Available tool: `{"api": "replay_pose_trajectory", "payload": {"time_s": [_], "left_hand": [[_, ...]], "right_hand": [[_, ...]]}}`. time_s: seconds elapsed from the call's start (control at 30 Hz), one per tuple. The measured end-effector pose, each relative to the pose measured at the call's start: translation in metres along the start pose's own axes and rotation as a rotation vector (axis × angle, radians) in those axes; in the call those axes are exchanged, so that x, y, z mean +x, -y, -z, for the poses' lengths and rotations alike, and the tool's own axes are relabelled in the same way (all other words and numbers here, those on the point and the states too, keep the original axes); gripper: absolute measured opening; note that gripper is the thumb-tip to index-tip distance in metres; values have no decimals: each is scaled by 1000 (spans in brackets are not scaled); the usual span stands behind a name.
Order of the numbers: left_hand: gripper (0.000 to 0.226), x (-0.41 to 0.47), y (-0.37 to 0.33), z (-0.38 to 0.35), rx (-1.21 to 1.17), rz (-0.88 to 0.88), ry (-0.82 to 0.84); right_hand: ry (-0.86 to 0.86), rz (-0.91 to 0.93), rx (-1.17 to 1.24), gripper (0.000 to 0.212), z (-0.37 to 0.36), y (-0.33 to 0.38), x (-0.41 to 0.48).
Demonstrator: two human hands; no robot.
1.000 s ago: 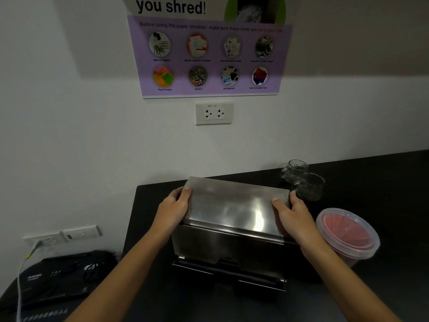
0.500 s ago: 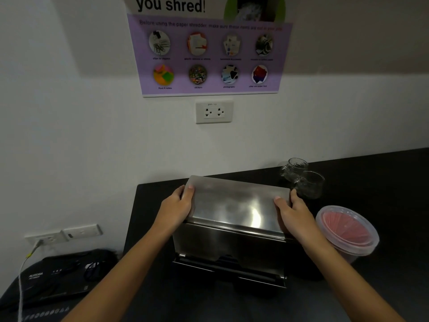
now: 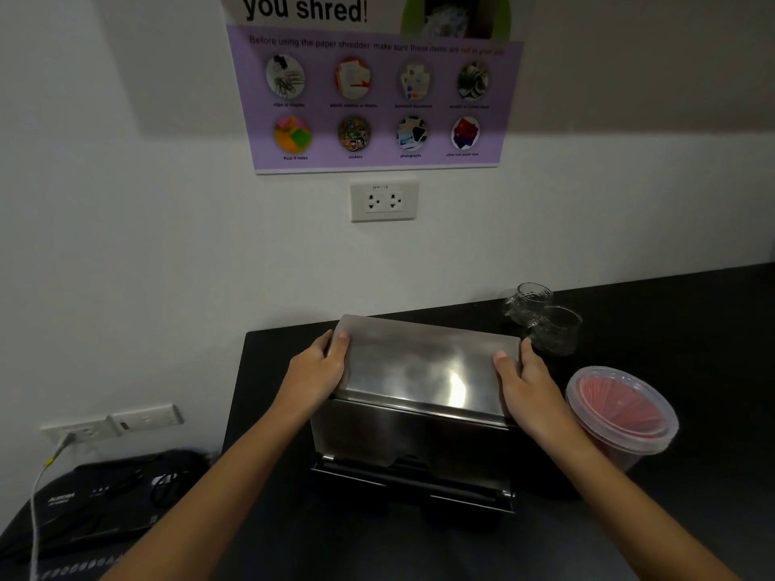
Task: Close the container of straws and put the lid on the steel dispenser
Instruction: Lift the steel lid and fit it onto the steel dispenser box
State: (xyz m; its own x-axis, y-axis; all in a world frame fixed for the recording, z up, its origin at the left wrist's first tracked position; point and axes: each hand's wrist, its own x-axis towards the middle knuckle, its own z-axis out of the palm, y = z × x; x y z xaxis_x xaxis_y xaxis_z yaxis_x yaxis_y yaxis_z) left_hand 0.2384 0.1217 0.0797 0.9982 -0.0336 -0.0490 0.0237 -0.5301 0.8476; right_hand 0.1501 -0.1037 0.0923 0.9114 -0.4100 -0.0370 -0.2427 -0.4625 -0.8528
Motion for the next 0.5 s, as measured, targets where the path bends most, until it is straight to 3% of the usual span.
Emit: {"api": "replay_pose_trajectory", "payload": {"time_s": [0.13,0.33,0.5], "left_hand": [[61,-1,3,5,-43,-2,46],[72,-21,30,28,-328,18,187],[75,-29,38,30,-451,7,213]], "right_hand": [[41,-16,79,65,8,-1,-3],[160,-128,290,70,21,-24,-29],[210,-90,399,77,24,-33,-41]]}}
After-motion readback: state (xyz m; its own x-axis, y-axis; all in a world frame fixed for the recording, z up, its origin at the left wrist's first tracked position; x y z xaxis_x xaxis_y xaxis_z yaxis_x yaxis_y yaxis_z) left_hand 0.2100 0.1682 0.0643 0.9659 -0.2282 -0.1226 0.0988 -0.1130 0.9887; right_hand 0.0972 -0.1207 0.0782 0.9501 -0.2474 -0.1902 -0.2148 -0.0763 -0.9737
